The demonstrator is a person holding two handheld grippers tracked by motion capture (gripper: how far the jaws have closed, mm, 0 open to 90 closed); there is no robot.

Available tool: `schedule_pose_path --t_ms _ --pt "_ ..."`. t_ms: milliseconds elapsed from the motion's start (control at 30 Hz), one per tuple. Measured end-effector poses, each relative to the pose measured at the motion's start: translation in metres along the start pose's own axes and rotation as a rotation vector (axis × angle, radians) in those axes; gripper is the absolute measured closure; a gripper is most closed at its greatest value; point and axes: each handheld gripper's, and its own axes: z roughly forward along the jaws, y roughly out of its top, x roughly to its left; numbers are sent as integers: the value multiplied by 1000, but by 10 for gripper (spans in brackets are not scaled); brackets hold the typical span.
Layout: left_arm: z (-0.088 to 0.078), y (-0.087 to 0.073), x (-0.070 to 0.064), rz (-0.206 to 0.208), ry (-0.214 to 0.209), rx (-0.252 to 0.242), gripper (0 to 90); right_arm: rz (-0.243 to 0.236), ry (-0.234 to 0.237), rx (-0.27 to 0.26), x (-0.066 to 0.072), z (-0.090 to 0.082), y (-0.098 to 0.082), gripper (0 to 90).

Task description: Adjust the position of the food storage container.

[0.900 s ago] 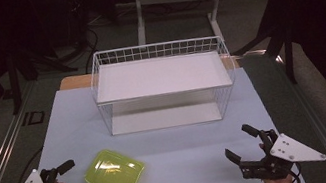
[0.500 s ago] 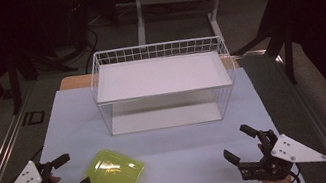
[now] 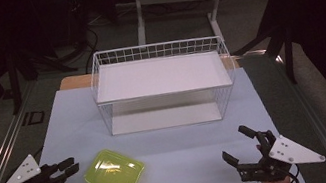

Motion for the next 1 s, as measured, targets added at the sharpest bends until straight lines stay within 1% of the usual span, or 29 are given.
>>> schedule_pose_path --t_ms 33,67,100,133,167,233,267,300,400,533,567,633,700,733,767,800,1000 --pt "2 -2 1 -4 11 21 829 -1 1 3 0 0 0 123" --pt "3 -5 2 2 23 37 865 2 4 2 1 1 0 123" --pt "6 -7 3 -1 22 57 900 3 5 1 1 1 0 123" --pt "9 -10 3 5 38 89 900 0 5 0 1 1 0 123" --pt "11 -12 3 8 36 105 900 -2 8 -2 1 1 0 123" --pt "15 -17 4 -9 32 144 900 -2 7 -4 1 0 0 123" --pt "15 -17 4 -9 32 144 900 -1 7 -6 1 0 0 123" --pt "19 -21 5 -21 28 172 900 2 7 -6 1 0 0 123" --pt "23 -28 6 -33 16 211 900 5 6 -8 0 0 0 123" --pt "29 -33 3 -35 -15 256 900 7 5 -1 0 1 -2 123" --pt "31 -34 2 -33 -16 270 900 9 7 1 0 1 -2 123" --pt "35 -37 -1 -30 -32 302 900 10 6 3 0 2 -2 123" --pt "39 -39 -3 -27 -35 317 900 5 1 5 0 1 -2 123" --pt "39 -39 -3 -27 -35 317 900 4 0 5 0 1 -2 123" --pt "42 -39 -5 -30 -46 319 900 6 2 5 0 2 -2 123" --pt "43 -39 -6 -27 -45 318 900 9 3 4 0 2 -2 123" --pt "49 -38 -13 -22 -75 323 900 21 3 1 -2 1 -3 123"
